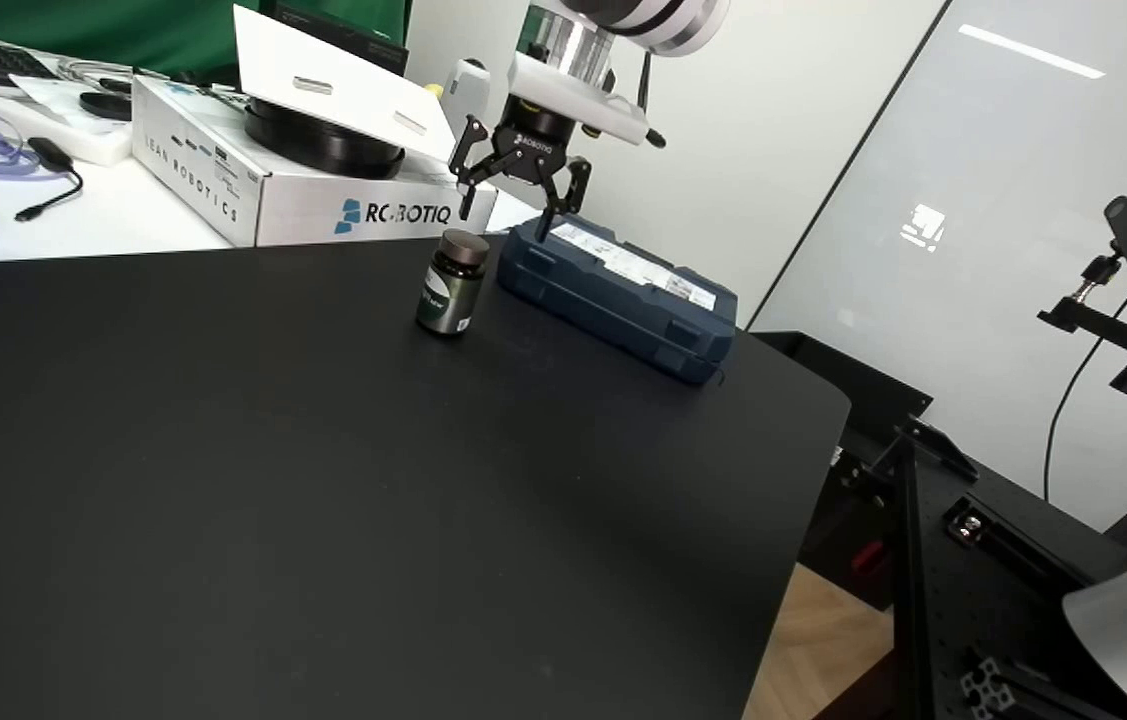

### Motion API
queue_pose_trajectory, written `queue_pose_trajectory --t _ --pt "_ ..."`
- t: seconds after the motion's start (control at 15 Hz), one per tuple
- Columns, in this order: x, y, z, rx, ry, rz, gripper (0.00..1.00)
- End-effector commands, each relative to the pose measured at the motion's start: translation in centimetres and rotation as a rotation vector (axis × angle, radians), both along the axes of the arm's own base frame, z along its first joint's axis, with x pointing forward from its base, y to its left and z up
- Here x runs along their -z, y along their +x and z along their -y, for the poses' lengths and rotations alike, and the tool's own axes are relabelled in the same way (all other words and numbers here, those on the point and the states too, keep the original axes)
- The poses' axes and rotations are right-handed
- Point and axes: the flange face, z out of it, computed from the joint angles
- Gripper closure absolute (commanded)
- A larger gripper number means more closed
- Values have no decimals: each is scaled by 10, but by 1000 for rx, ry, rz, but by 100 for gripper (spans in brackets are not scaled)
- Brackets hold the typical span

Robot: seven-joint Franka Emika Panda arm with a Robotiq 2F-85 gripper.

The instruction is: Move the object to the left

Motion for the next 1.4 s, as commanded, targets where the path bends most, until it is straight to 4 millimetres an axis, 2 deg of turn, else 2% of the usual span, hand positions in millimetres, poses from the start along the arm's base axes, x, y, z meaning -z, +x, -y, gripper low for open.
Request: queue_pose_trajectory --t 0.0,0.53,1.33 --pt "7 11 0 37 -4 6 0" --pt "19 17 -5 26 2 36 0" --pt "27 22 -17 14 8 52 0"
